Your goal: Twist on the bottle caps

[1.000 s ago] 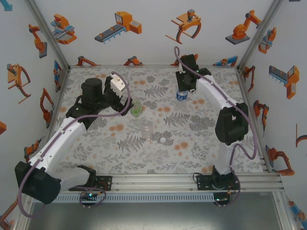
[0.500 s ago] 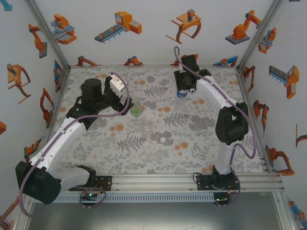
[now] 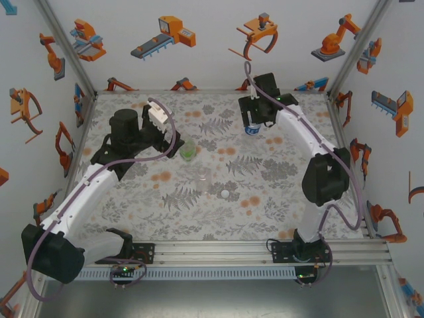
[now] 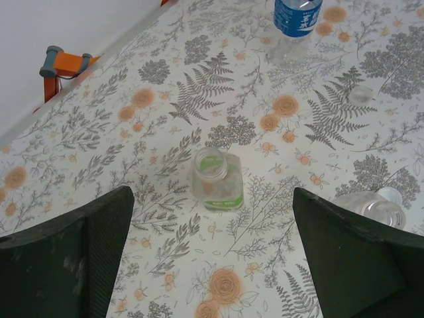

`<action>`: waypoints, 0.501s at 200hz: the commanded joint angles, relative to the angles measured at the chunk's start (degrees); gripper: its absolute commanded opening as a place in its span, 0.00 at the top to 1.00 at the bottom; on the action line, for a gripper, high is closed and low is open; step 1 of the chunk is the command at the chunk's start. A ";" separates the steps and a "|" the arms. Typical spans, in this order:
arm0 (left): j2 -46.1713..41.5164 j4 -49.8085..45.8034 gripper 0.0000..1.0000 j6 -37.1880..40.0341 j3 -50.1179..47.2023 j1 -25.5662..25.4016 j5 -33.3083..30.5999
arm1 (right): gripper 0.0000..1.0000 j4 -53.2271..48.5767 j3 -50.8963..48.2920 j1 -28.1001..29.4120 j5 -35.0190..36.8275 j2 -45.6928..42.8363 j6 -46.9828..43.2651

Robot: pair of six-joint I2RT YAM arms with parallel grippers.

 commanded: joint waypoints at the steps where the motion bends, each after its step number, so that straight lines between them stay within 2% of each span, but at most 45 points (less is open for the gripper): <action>1: -3.23 1.70 0.03 -3.41 -0.15 0.38 0.88 | 0.28 -0.95 -1.86 1.03 -1.59 -5.81 -2.07; 48: -6.30 -4.69 0.03 -8.75 -0.64 0.48 -5.23 | 0.29 2.66 -11.48 6.18 -2.99 -14.64 -3.77; 100: -13.15 -10.47 0.03 -9.10 -5.49 0.47 -6.37 | 0.32 14.27 -26.53 13.41 -6.92 -25.08 0.34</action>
